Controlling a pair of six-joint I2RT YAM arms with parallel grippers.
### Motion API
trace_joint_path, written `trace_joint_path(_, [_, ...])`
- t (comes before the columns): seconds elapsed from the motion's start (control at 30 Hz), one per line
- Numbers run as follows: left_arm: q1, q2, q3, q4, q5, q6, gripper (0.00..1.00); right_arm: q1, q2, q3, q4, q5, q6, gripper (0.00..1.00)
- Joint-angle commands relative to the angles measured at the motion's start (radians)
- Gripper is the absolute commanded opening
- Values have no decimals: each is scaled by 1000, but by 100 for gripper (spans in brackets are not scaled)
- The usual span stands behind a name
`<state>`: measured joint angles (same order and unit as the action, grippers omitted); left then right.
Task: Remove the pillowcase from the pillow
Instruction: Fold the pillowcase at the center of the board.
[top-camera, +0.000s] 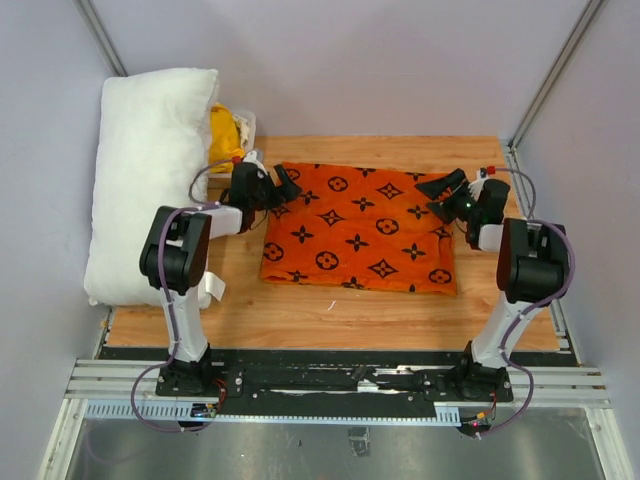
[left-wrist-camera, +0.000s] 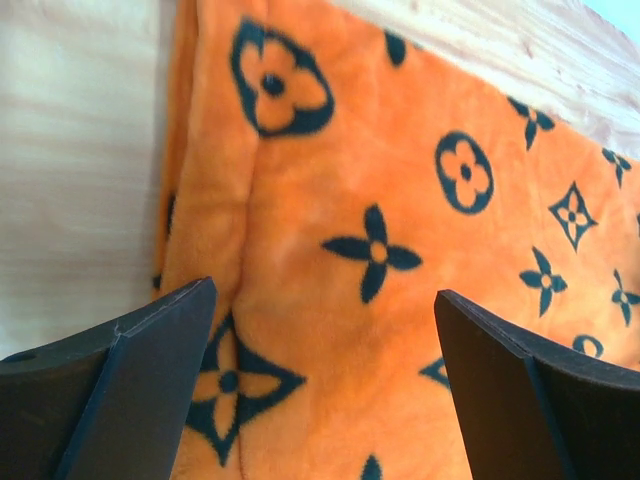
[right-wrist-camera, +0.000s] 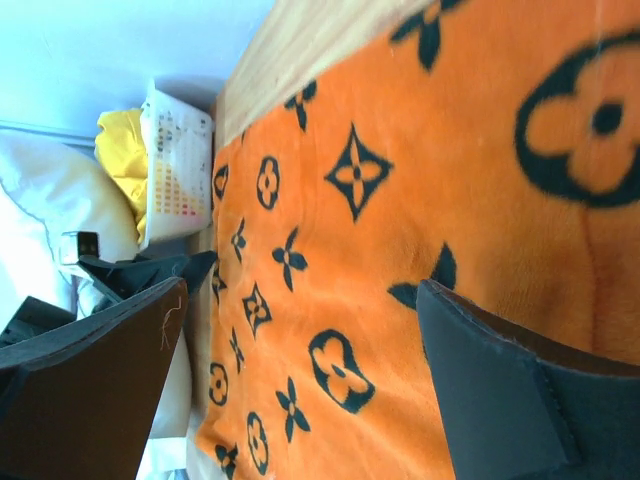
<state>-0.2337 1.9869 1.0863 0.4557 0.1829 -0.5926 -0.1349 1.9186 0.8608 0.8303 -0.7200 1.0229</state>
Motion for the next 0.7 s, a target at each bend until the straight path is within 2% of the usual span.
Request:
trace_joint_path(0.0, [16, -61, 140, -149, -78, 205, 97, -39, -131, 122, -257, 54, -214, 99])
trace_joint_path(0.1, [16, -6, 256, -246, -175, 284, 98, -55, -131, 272, -493, 99, -366, 99])
trace_joint_path(0.2, [17, 93, 382, -334, -256, 334, 97, -81, -70, 394, -621, 111, -451, 98])
trace_joint_path(0.3, [18, 187, 500, -393, -304, 360, 95, -105, 8, 470, -666, 87, -474, 99])
trace_joint_path(0.5, [33, 340, 715, -497, -294, 379, 91, -122, 144, 559, -698, 125, -519, 99])
trace_joint_path(0.57, [43, 375, 773, -535, -283, 381, 90, -121, 174, 589, -730, 139, -540, 93])
trace_joint_path(0.67, [68, 406, 818, -567, -222, 361, 88, -121, 214, 631, -770, 162, -565, 80])
